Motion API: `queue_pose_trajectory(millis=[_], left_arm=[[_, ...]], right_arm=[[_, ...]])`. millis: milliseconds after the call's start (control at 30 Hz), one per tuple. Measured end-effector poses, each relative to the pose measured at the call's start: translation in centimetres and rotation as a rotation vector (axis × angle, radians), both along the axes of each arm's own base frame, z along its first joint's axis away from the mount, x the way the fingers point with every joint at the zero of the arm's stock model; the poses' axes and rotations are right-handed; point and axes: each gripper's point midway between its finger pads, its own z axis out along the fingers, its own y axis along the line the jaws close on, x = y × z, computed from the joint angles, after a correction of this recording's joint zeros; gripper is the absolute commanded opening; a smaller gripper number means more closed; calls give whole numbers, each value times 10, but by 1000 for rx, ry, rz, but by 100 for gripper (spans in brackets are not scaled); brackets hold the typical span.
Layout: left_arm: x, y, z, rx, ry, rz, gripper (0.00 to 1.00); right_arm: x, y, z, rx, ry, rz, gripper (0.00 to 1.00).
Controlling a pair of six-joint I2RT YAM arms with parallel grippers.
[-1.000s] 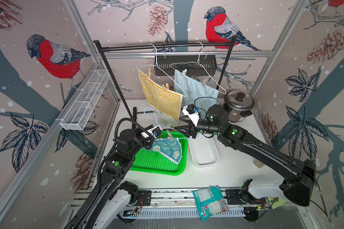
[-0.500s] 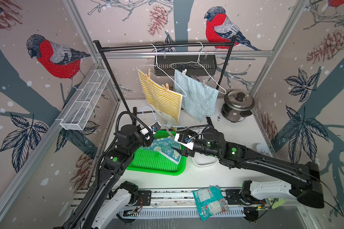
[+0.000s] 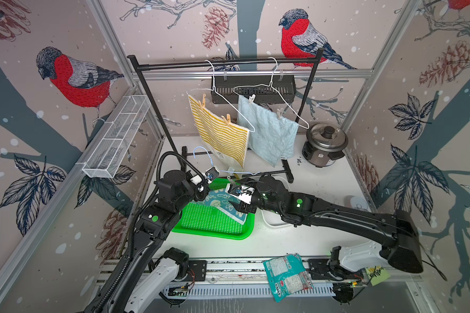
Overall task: Remove the clothespins securing towels to the hanger
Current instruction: Remove the clothespin from the hanger.
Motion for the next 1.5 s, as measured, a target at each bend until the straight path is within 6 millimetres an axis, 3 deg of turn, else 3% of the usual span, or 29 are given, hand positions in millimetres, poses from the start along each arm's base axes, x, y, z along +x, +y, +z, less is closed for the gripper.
queue_pose_trajectory(millis=[233, 600, 900, 1133, 1500], left_arm=[[-1, 0, 1, -2, -4, -3, 0], [-3, -1, 3, -7, -10, -12, 0], [-4, -3, 4, -11, -9, -27, 0], [-4, -3, 4, -11, -10, -27, 0], [-2, -4, 1, -7, -2, -26, 0]], right_arm=[[11, 3, -12, -16, 16, -63, 77], [28, 0, -6, 45, 13, -101, 80], [30, 11, -4, 86, 35, -35, 80], [23, 20, -1, 94, 57, 27, 66], [16, 11, 4, 69, 45, 51, 54]])
